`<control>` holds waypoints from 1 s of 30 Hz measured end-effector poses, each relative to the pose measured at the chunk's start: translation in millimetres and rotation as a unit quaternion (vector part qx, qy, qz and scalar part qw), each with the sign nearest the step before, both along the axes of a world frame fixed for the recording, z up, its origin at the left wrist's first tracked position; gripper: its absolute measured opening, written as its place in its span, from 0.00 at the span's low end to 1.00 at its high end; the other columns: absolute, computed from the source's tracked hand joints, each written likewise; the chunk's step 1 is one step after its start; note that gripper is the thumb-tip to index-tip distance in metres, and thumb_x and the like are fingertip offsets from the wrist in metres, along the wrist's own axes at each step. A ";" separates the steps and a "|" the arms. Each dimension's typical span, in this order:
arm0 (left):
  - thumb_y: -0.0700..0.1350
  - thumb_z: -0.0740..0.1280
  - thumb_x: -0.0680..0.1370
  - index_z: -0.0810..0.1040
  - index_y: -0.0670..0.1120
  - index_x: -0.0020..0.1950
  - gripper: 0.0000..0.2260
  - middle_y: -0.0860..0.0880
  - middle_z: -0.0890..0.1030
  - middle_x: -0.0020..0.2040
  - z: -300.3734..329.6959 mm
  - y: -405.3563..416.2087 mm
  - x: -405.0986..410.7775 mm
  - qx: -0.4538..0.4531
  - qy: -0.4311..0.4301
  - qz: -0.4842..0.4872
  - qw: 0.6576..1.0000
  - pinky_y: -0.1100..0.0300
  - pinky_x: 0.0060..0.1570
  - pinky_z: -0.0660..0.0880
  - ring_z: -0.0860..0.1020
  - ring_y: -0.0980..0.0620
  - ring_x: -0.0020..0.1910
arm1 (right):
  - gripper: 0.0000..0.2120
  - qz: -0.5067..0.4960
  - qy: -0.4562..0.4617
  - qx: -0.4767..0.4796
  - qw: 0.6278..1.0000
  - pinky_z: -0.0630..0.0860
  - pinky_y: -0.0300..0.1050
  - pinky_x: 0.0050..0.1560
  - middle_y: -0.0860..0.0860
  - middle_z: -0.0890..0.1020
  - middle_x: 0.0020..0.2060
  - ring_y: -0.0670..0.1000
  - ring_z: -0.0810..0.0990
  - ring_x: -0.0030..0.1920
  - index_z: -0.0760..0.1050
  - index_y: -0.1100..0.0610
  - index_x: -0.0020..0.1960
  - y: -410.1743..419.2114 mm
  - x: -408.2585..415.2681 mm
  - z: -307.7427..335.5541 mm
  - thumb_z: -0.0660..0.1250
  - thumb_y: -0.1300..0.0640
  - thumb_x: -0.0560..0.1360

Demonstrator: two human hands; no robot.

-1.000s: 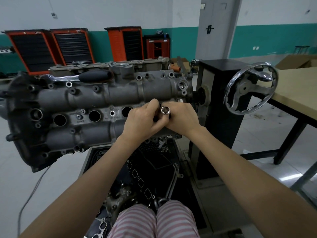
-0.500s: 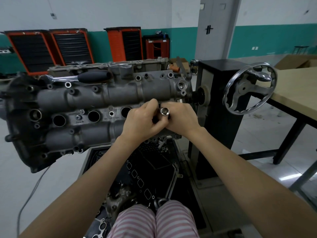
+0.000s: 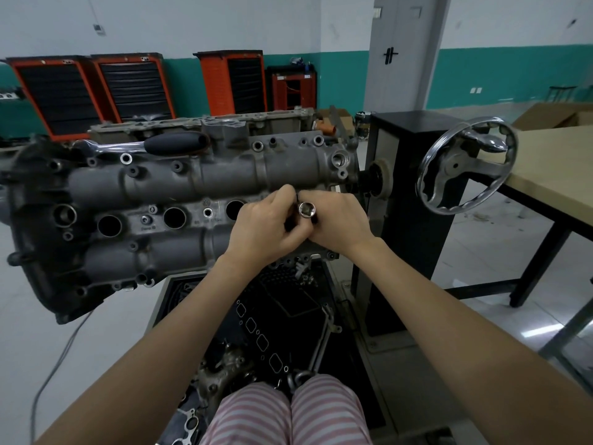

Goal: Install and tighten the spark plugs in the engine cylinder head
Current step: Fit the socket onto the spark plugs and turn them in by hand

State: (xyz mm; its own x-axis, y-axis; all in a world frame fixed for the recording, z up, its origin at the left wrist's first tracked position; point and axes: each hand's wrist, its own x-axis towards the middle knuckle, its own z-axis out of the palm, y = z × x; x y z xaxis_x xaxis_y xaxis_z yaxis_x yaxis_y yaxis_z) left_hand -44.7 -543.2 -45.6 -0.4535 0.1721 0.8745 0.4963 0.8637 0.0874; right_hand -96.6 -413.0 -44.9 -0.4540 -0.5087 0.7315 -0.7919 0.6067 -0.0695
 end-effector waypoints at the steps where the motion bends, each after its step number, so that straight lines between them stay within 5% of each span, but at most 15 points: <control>1: 0.47 0.62 0.72 0.68 0.39 0.32 0.14 0.50 0.67 0.24 -0.7 -0.7 -1.2 0.000 0.000 0.007 1.000 0.64 0.25 0.59 0.67 0.48 0.21 | 0.05 0.004 0.004 -0.004 1.000 0.69 0.45 0.26 0.51 0.78 0.29 0.55 0.76 0.30 0.73 0.59 0.35 0.2 -0.3 -0.2 0.66 0.58 0.68; 6: 0.48 0.63 0.73 0.72 0.38 0.26 0.19 0.44 0.71 0.21 -3.4 -4.4 -7.6 -0.004 0.015 0.012 1.000 0.61 0.23 0.64 0.70 0.47 0.20 | 0.07 0.005 0.022 -0.052 0.998 0.59 0.38 0.26 0.49 0.76 0.25 0.53 0.75 0.26 0.71 0.56 0.29 -0.7 2.2 -0.2 0.68 0.61 0.63; 11: 0.46 0.61 0.71 0.67 0.39 0.31 0.13 0.46 0.69 0.23 -1.2 -0.5 -1.9 0.002 0.009 0.003 1.000 0.64 0.26 0.59 0.67 0.45 0.21 | 0.12 -0.025 -0.022 -0.005 0.999 0.59 0.42 0.29 0.47 0.70 0.27 0.53 0.70 0.27 0.62 0.54 0.37 -1.7 -0.1 0.3 0.66 0.57 0.68; 18: 0.49 0.63 0.72 0.69 0.39 0.29 0.17 0.46 0.70 0.22 -1.9 -1.2 -4.8 0.011 0.005 0.023 1.000 0.62 0.25 0.61 0.69 0.45 0.21 | 0.04 0.009 -0.004 -0.002 1.000 0.67 0.44 0.29 0.52 0.80 0.33 0.56 0.78 0.34 0.76 0.59 0.37 1.6 -0.4 -0.2 0.64 0.59 0.67; 22: 0.48 0.63 0.73 0.68 0.40 0.26 0.18 0.45 0.70 0.21 -3.8 -3.6 -8.7 -0.013 0.028 0.034 0.999 0.64 0.26 0.59 0.69 0.46 0.19 | 0.06 0.016 0.007 -0.018 1.000 0.62 0.40 0.27 0.52 0.78 0.28 0.55 0.76 0.28 0.73 0.59 0.32 1.3 1.0 0.1 0.64 0.58 0.66; 27: 0.47 0.61 0.72 0.67 0.39 0.31 0.14 0.46 0.69 0.24 -1.8 -1.8 -3.9 -0.003 0.011 0.016 1.000 0.64 0.26 0.58 0.68 0.46 0.20 | 0.09 -0.025 -0.052 0.014 0.998 0.60 0.44 0.30 0.48 0.72 0.29 0.54 0.72 0.30 0.62 0.53 0.40 -0.5 -0.8 1.8 0.64 0.56 0.70; 30: 0.47 0.61 0.71 0.68 0.38 0.34 0.12 0.46 0.70 0.26 0.0 0.2 -0.5 -0.009 0.004 0.006 1.000 0.62 0.24 0.61 0.68 0.45 0.21 | 0.06 -0.024 -0.033 0.032 0.999 0.62 0.44 0.29 0.50 0.75 0.30 0.55 0.74 0.32 0.67 0.56 0.40 0.4 -1.0 2.6 0.64 0.56 0.70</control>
